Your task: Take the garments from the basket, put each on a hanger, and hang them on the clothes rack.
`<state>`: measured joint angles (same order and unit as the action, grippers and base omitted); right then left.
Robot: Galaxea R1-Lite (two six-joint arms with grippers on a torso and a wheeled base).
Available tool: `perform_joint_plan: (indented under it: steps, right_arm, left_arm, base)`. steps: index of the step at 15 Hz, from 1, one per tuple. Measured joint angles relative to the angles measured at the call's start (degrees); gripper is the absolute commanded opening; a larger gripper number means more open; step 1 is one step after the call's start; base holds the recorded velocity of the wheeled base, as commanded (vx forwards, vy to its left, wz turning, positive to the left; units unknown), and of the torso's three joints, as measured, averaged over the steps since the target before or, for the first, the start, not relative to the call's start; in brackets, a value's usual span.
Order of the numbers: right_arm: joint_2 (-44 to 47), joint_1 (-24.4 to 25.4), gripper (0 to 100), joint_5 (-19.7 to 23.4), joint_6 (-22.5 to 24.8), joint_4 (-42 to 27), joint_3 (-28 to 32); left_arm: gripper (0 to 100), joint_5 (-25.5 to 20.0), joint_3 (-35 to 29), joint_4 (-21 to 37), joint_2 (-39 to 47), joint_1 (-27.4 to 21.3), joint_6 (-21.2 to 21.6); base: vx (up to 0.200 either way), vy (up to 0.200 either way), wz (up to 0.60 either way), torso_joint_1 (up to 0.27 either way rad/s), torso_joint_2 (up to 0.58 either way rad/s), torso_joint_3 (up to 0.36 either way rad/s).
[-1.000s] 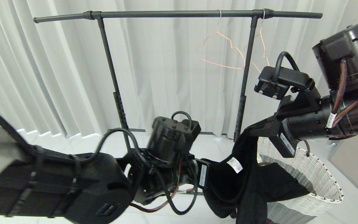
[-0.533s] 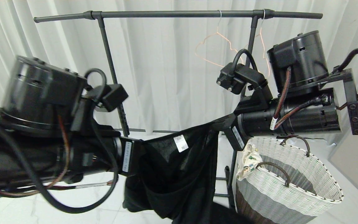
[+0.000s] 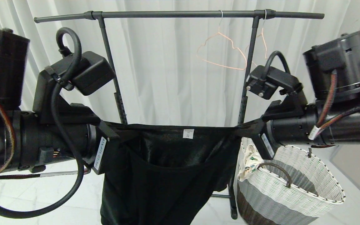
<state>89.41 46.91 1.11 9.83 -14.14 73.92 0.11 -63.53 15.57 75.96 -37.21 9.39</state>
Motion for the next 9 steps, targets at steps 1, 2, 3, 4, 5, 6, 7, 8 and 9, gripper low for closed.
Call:
perform_joint_plan:
  steps: [1,2,3,4,5,6,7,8,9]
  right_arm:
    - [-1.7,-0.5,0,-0.1,0.0,0.0,-0.6]
    - [-2.9,-0.9,0,-0.2,0.0,-0.1,-0.5]
    - [-3.6,-1.1,0,-0.2,0.0,-0.8,0.8]
    - [-4.0,-1.2,0,-0.2,0.0,-2.4,2.7]
    - [-4.2,-1.2,0,-0.2,0.0,-4.1,4.9]
    - [-4.4,-1.2,0,-0.2,0.0,-5.0,6.4]
    - [-4.7,-1.2,0,-0.2,0.0,-5.1,7.5]
    - [-4.9,-1.2,0,-0.2,0.0,-5.4,8.0]
    - [-5.3,-1.2,0,-0.1,0.0,-6.0,8.1]
  left_arm:
    - [0,0.0,-0.9,-0.1,0.4,-0.8,0.2]
    - [0,-0.1,-1.9,-0.1,0.7,-1.7,0.3]
    - [0,-0.1,-3.0,-0.1,1.0,-2.6,0.3]
    - [0,-0.7,-3.7,-0.1,1.1,-3.3,0.3]
    - [0,-1.6,-4.2,-0.2,1.1,-3.8,0.4]
    - [0,-2.8,-4.5,-0.2,1.1,-4.0,0.4]
    - [0,-3.1,-4.9,-0.3,1.1,-4.2,0.5]
    - [0,-3.1,-5.1,-0.3,1.2,-4.4,1.3]
    - [0,-3.1,-5.1,-0.3,1.3,-4.4,2.2]
  base:
    - [0.000,0.000,0.00,0.000,0.00,0.000]
    - [0.000,0.000,0.00,0.000,0.00,0.000]
    - [0.000,0.000,0.00,0.000,0.00,0.000]
    - [0.000,0.000,0.00,0.000,0.00,0.000]
    - [0.000,0.000,0.00,0.000,0.00,0.000]
    - [0.000,0.000,0.00,0.000,0.00,0.000]
    - [0.000,0.000,0.00,0.000,0.00,0.000]
    - [0.000,0.000,0.00,0.000,0.00,0.000]
    - [0.000,0.000,0.00,0.000,0.00,0.000]
